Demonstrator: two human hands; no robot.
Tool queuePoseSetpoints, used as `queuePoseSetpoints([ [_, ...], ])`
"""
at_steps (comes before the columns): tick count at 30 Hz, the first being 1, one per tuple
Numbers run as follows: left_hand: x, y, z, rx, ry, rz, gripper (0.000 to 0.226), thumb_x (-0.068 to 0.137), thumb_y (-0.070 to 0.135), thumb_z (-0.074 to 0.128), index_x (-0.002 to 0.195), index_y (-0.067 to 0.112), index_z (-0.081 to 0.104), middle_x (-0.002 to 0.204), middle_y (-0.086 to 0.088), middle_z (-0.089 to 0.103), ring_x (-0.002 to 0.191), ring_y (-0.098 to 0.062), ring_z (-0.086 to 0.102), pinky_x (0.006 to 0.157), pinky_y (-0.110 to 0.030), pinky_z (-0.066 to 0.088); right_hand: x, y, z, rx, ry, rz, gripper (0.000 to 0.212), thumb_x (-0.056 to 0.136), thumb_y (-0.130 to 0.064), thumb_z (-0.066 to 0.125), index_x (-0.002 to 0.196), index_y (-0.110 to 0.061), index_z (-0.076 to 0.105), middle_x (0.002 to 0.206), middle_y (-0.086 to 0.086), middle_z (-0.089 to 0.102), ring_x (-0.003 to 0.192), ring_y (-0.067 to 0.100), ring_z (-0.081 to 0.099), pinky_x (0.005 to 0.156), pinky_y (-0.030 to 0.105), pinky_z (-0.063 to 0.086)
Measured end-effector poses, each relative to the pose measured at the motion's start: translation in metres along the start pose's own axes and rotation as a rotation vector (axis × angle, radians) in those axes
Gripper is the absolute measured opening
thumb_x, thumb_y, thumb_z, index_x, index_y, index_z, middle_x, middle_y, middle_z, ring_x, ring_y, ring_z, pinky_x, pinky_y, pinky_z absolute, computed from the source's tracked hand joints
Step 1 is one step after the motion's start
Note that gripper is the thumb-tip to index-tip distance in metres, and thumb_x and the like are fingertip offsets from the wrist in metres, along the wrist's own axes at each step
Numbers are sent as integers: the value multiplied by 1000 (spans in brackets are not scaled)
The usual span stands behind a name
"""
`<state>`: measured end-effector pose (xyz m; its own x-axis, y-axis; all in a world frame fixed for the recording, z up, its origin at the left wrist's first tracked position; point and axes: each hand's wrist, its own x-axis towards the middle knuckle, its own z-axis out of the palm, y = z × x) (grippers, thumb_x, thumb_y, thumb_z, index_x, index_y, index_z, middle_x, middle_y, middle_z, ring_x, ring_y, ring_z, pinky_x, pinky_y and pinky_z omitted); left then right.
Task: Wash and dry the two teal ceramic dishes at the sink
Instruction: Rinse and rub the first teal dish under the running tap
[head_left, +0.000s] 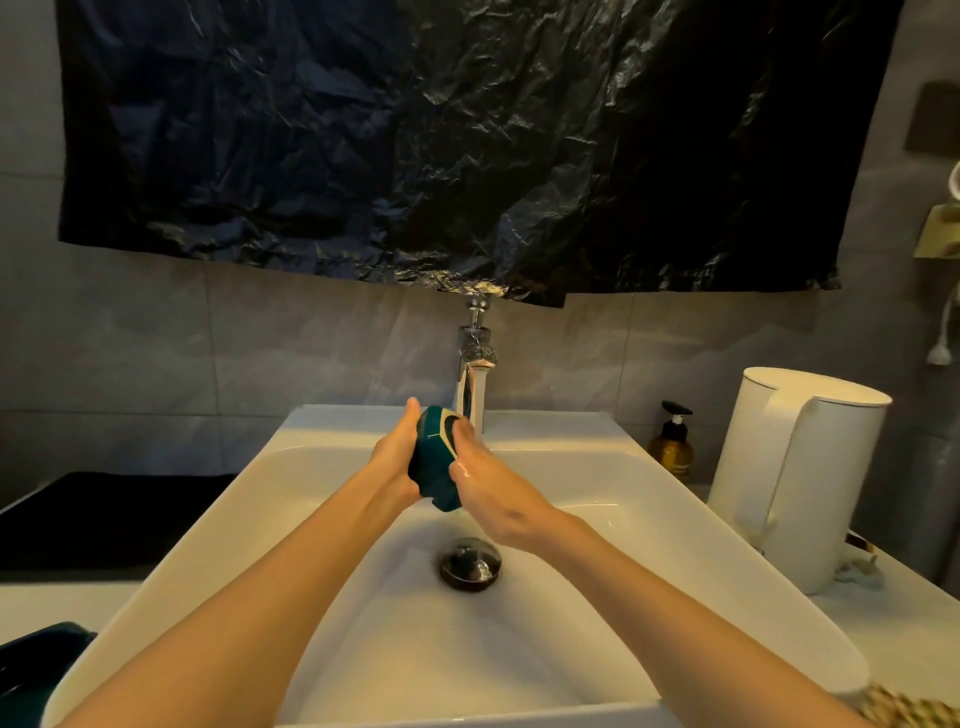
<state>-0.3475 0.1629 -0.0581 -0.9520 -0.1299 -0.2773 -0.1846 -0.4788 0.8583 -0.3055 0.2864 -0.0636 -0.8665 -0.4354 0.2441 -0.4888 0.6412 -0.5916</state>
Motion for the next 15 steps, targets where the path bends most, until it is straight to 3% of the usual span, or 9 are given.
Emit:
queuePoseSetpoints([
  [2,3,0,-3,-2,44,9,52,83,59,55,106,12,60,105,-16,64,99,-33,60,86,-48,52,-4,-4,1,24,-17,31,49,102,-23,22,149,-11,16,146,19,34,131,37,37,107,46,32],
  [4,3,2,-7,-32,52,1,48,85,56,56,100,11,59,103,-16,62,100,-34,59,83,-50,51,-4,-10,2,163,-32,44,44,102,-35,21,142,-21,31,130,21,50,119,37,48,101,49,40],
  [7,5,1,-6,-45,-9,-38,48,86,57,53,103,13,59,105,-16,62,101,-34,58,84,-50,51,0,-13,1,276,-41,6,46,99,-50,17,137,-29,32,130,10,48,116,24,50,98,42,45],
  [10,3,-1,1,-9,2,-7,45,86,57,54,95,13,59,100,-15,63,93,-32,60,85,-48,51,-5,-10,-7,-187,-50,44,45,103,-21,24,145,-5,21,145,17,32,124,36,40,106,48,35],
  [12,6,1,-1,-4,45,30,50,84,58,56,101,12,60,103,-16,65,96,-33,61,88,-49,51,-12,-9,-9,-405,-19,10,33,102,-11,29,130,4,39,130,21,46,106,36,51,93,45,45],
  [15,7,4,-9,-29,64,25,58,82,61,56,112,12,62,110,-16,65,100,-35,61,84,-50,52,-16,-21,-6,-182,29,-44,34,102,-17,26,128,-4,44,113,24,56,90,33,54,80,43,46],
])
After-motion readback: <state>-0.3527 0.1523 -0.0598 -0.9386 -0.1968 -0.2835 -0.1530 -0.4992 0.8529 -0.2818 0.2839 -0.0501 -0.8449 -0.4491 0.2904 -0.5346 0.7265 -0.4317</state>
